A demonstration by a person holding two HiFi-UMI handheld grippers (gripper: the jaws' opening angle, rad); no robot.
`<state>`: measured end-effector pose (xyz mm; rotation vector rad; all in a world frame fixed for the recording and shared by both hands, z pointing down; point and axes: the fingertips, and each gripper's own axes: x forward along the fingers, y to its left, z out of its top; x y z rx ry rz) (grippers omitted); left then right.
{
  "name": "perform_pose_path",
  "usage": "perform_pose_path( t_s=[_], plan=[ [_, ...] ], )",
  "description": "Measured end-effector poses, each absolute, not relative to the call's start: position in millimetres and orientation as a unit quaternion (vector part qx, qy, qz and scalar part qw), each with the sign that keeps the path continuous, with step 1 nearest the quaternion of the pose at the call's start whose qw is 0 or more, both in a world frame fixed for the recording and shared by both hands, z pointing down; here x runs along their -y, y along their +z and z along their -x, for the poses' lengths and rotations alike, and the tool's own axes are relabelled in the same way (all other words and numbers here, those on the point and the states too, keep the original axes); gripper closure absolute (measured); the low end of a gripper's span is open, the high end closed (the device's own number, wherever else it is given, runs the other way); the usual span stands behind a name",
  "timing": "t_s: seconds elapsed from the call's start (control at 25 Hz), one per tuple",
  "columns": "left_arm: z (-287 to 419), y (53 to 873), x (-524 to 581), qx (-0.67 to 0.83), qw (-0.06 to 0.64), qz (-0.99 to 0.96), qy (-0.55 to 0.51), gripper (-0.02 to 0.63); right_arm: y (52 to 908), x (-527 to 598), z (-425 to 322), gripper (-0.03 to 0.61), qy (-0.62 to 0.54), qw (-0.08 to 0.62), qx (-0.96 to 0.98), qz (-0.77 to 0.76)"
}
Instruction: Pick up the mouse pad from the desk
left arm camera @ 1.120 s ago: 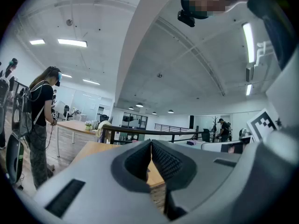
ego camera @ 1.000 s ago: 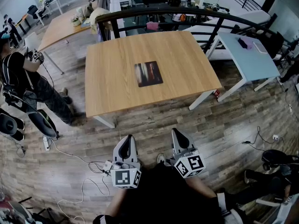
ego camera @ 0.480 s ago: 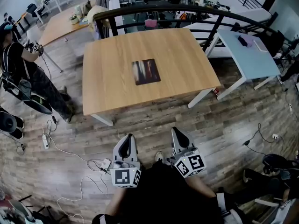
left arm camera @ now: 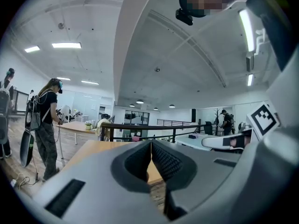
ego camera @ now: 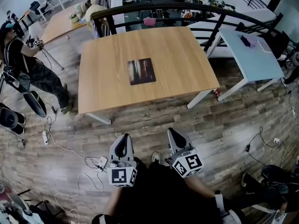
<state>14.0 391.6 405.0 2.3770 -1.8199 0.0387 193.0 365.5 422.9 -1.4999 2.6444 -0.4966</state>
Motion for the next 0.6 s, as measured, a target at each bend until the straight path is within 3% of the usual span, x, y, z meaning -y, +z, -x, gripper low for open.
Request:
perform_pose_path(
  t_s=[0.6],
  plan=[
    [-5, 456, -312, 0.611, 0.111, -0.781, 0.062, 0.589, 453, -283, -192, 0.547, -0.172, 0.005, -0.865, 0.471]
  ],
)
